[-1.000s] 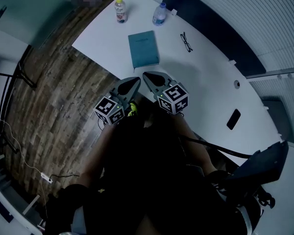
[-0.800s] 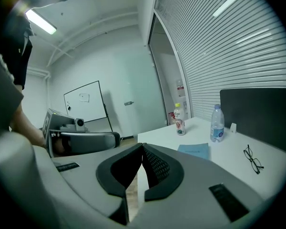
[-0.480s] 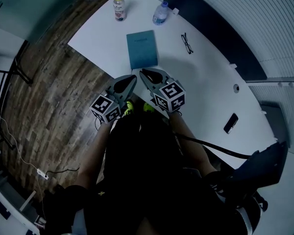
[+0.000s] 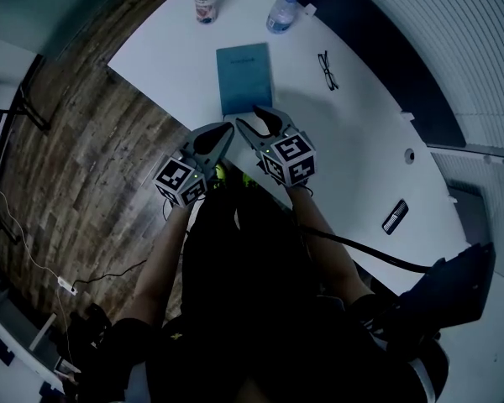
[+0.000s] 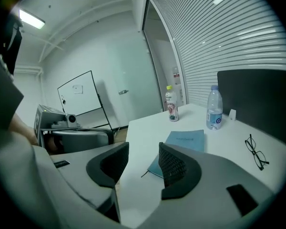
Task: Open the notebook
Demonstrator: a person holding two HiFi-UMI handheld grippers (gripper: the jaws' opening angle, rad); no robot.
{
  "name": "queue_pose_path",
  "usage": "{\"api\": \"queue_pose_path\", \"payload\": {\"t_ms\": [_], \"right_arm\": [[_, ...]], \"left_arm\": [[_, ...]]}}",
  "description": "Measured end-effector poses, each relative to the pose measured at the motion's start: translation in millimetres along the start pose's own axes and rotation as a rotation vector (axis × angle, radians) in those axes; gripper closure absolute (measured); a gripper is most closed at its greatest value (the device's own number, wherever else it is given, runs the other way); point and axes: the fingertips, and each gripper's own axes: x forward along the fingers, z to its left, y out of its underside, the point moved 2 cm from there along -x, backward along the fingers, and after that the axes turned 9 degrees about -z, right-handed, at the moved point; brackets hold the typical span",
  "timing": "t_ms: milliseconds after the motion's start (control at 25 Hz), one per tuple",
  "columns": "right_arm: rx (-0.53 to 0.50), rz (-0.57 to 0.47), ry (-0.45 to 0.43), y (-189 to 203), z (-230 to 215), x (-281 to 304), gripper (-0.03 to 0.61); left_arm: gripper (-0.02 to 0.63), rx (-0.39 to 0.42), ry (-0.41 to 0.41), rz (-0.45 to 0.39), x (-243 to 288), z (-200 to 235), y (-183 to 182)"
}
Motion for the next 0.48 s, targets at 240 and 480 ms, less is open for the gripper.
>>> {"api": "queue_pose_path", "payload": {"t_ms": [240, 480], "right_arm": [[0.028, 0.017, 0.017, 15, -13, 11, 0.38], [0.075, 0.031, 0.065, 28, -31, 18, 0.294]], "left_arm": [[0.574, -0.007, -0.002, 0.017, 8, 13, 15], [0.56, -0.025, -0.009, 0.026, 15, 23, 28]]}}
